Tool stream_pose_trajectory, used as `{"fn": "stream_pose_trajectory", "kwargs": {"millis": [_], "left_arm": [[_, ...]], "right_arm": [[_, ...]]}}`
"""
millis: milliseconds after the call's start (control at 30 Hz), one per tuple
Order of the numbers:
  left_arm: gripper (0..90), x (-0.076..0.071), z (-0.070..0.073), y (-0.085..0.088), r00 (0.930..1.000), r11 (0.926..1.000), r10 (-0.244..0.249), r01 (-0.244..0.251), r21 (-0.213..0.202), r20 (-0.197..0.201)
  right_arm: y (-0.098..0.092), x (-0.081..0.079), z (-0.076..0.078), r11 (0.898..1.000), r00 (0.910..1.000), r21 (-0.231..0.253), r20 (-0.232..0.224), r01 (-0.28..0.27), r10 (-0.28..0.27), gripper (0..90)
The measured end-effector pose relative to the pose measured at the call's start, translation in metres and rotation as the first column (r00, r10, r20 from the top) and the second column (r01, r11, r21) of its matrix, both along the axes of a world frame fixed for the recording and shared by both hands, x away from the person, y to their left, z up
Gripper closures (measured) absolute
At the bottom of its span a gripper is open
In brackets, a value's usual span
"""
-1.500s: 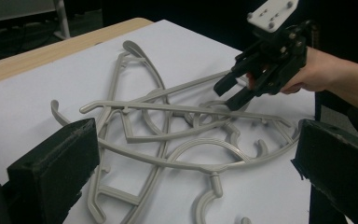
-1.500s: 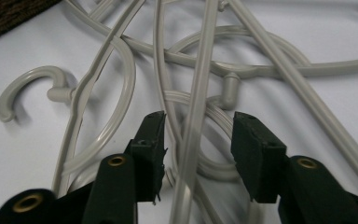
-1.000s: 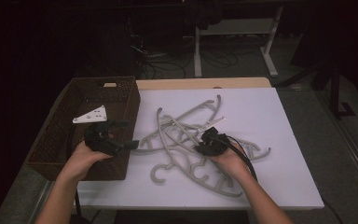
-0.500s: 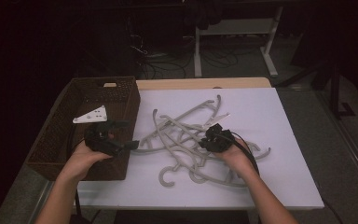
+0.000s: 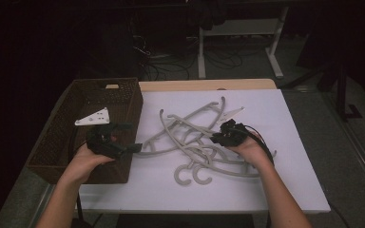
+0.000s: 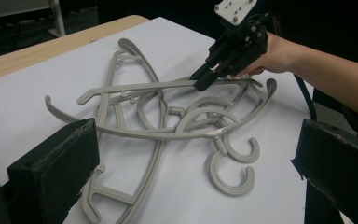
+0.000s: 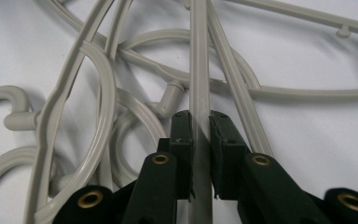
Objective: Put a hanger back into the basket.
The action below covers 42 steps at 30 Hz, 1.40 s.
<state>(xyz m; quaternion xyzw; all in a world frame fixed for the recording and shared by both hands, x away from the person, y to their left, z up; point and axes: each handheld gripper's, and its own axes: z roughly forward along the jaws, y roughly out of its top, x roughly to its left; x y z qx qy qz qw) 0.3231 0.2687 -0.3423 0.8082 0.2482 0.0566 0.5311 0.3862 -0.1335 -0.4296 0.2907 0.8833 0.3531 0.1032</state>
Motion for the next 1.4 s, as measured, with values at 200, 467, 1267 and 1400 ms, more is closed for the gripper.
{"fn": "stream_pose_trajectory", "kwargs": {"millis": [200, 467, 1267, 1400], "left_arm": [[0.0, 0.000, 0.002, -0.006, 1.0000, 1.0000, -0.005, 0.005, 0.002, -0.002], [0.0, 0.000, 0.013, -0.037, 0.9990, 0.9989, -0.042, 0.041, 0.023, 0.014], [0.2, 0.023, -0.058, -0.128, 0.9867, 0.9636, -0.130, 0.149, 0.222, -0.098], [0.2, 0.026, -0.069, -0.128, 0.9853, 0.9607, -0.121, 0.147, 0.236, -0.120]], "right_arm": [[-0.009, -0.005, 0.007, 0.996, 0.9981, 0.062, 0.006, 0.061, -0.062, 53.0], [-0.026, -0.023, 0.017, 0.987, 0.9935, 0.118, -0.003, 0.113, -0.114, 36.0], [-0.086, -0.060, 0.010, 0.962, 0.9759, 0.167, -0.027, 0.218, -0.216, 13.0], [-0.087, -0.074, 0.005, 0.966, 0.9764, 0.145, -0.033, 0.216, -0.214, 17.0]]}}
